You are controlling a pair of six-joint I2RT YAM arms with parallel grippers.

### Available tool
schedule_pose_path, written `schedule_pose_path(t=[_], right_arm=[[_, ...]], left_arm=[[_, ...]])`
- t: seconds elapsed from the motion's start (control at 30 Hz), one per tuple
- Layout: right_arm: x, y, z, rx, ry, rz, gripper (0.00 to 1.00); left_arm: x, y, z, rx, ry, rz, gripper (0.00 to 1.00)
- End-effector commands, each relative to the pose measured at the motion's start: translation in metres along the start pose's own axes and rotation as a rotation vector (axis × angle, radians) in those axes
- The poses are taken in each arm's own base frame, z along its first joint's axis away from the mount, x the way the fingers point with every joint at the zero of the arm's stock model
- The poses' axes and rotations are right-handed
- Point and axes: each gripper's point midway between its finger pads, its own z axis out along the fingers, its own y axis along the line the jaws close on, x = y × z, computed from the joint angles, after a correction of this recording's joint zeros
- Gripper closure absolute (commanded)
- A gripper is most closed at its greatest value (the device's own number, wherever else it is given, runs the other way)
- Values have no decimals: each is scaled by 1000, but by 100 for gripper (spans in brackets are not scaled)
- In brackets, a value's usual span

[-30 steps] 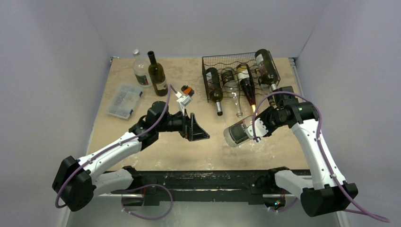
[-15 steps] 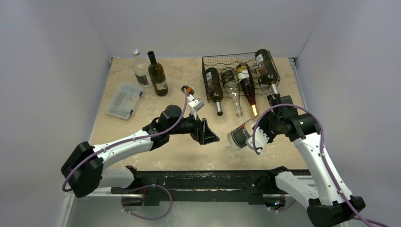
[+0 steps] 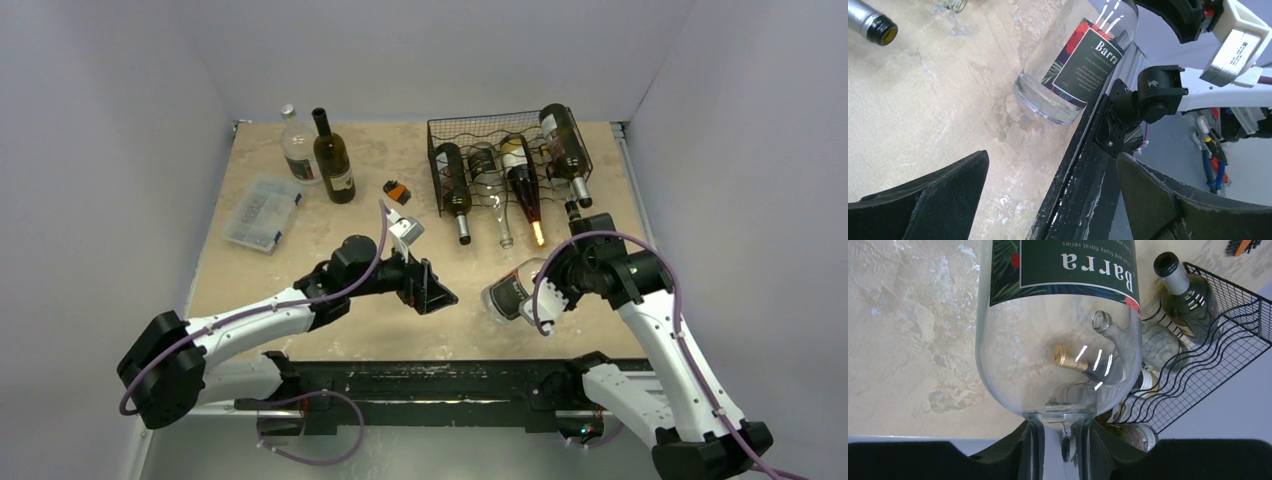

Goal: Take the wine bottle off the wine rack
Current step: Pick up the wine bottle from the wine rack.

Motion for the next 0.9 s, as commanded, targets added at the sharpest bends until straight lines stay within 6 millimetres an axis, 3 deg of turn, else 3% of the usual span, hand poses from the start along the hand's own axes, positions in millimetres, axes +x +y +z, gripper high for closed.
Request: schedule_pose_path(t=[0.0, 0.3, 0.47, 0.63, 0.87], right_arm=[[-6, -45, -4, 140, -4, -367, 100], [-28, -28, 8, 27, -196, -96, 100], [-48, -25, 4, -45, -336, 100, 100], [-59, -31, 0, -86, -395, 283, 100], [-63, -21, 9, -164, -349, 381, 100]], left_arm=[[-7, -16, 5, 45, -61, 175, 0], [1, -16, 22, 64, -166, 504, 0], [6, -23, 37, 88, -192, 628, 0], [6, -31, 50, 112, -225, 670, 0], [4, -43, 67, 159, -257, 673, 0]])
